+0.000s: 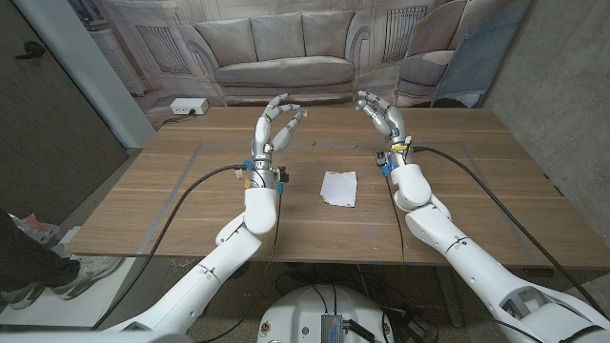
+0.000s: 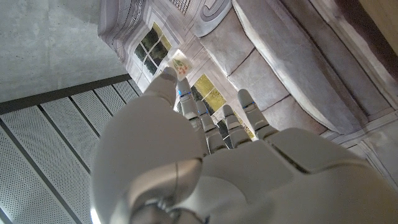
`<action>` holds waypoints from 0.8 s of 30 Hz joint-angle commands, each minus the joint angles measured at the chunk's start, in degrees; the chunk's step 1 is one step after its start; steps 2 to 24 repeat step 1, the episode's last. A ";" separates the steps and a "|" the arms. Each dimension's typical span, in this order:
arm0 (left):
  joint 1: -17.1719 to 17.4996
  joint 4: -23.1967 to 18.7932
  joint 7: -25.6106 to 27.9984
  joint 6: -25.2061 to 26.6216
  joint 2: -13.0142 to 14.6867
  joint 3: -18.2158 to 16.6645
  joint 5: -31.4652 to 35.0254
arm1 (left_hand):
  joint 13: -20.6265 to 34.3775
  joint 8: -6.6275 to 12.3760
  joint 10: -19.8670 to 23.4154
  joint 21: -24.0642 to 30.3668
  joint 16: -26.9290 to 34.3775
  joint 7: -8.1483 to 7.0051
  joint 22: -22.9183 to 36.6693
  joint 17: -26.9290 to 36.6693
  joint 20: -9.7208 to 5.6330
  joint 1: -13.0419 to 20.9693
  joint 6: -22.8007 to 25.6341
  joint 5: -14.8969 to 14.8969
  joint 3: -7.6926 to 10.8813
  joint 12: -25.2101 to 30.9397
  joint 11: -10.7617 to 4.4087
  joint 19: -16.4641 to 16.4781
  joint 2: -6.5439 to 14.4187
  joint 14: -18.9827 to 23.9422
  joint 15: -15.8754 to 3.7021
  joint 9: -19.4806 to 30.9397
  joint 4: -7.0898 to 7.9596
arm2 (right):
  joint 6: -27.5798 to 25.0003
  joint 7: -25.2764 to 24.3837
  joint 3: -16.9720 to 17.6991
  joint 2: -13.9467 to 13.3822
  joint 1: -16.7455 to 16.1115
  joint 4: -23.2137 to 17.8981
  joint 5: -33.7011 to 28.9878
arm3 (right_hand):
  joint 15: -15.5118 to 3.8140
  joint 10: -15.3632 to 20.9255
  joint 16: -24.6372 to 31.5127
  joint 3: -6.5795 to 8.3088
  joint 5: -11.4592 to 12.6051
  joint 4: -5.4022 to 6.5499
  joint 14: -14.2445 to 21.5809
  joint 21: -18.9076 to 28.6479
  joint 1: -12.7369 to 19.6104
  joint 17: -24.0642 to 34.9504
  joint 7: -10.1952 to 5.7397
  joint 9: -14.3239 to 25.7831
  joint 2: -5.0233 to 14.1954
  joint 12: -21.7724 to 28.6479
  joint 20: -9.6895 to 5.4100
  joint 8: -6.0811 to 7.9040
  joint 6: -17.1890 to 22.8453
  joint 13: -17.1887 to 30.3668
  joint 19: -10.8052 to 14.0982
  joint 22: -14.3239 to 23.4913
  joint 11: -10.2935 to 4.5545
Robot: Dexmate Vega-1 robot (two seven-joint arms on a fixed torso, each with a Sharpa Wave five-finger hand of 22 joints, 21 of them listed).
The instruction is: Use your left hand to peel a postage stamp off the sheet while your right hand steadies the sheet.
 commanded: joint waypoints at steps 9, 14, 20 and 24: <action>-2.30 3.93 -0.72 -0.01 -1.06 0.93 -0.58 | -0.04 -0.21 -0.45 0.38 -0.06 0.14 0.07 0.26 0.16 -0.48 0.62 0.47 -0.17 -0.20 0.07 -0.69 0.01 -0.44 0.03 -0.15 -0.02 | 5.11 3.35 -0.66 1.69 2.60 6.85 2.70 | -8.72 0.23 0.33 -0.03 -0.29 0.07 -0.35 0.25 -0.33 0.01 0.38 -0.04 -0.03 -0.11 -1.47 -0.33 0.08 0.02 -0.22 -0.02 0.30; -2.30 3.93 -0.72 -0.01 -1.06 0.93 -0.58 | -0.04 -0.21 -0.45 0.38 -0.06 0.14 0.07 0.26 0.16 -0.48 0.62 0.47 -0.17 -0.20 0.07 -0.69 0.01 -0.44 0.03 -0.15 -0.02 | 5.11 3.35 -0.66 1.69 2.60 6.85 2.70 | -8.72 0.23 0.33 -0.03 -0.29 0.07 -0.35 0.25 -0.33 0.01 0.38 -0.04 -0.03 -0.11 -1.47 -0.33 0.08 0.02 -0.22 -0.02 0.30; -2.30 3.93 -0.72 -0.01 -1.06 0.93 -0.58 | -0.04 -0.21 -0.45 0.38 -0.06 0.14 0.07 0.26 0.16 -0.48 0.62 0.47 -0.17 -0.20 0.07 -0.69 0.01 -0.44 0.03 -0.15 -0.02 | 5.11 3.35 -0.66 1.69 2.60 6.85 2.70 | -8.72 0.23 0.33 -0.03 -0.29 0.07 -0.35 0.25 -0.33 0.01 0.38 -0.04 -0.03 -0.11 -1.47 -0.33 0.08 0.02 -0.22 -0.02 0.30; -2.30 3.93 -0.72 -0.01 -1.06 0.93 -0.58 | -0.04 -0.21 -0.45 0.38 -0.06 0.14 0.07 0.26 0.16 -0.48 0.62 0.47 -0.17 -0.20 0.07 -0.69 0.01 -0.44 0.03 -0.15 -0.02 | 5.11 3.35 -0.66 1.69 2.60 6.85 2.70 | -8.72 0.23 0.33 -0.03 -0.29 0.07 -0.35 0.25 -0.33 0.01 0.38 -0.04 -0.03 -0.11 -1.47 -0.33 0.08 0.02 -0.22 -0.02 0.30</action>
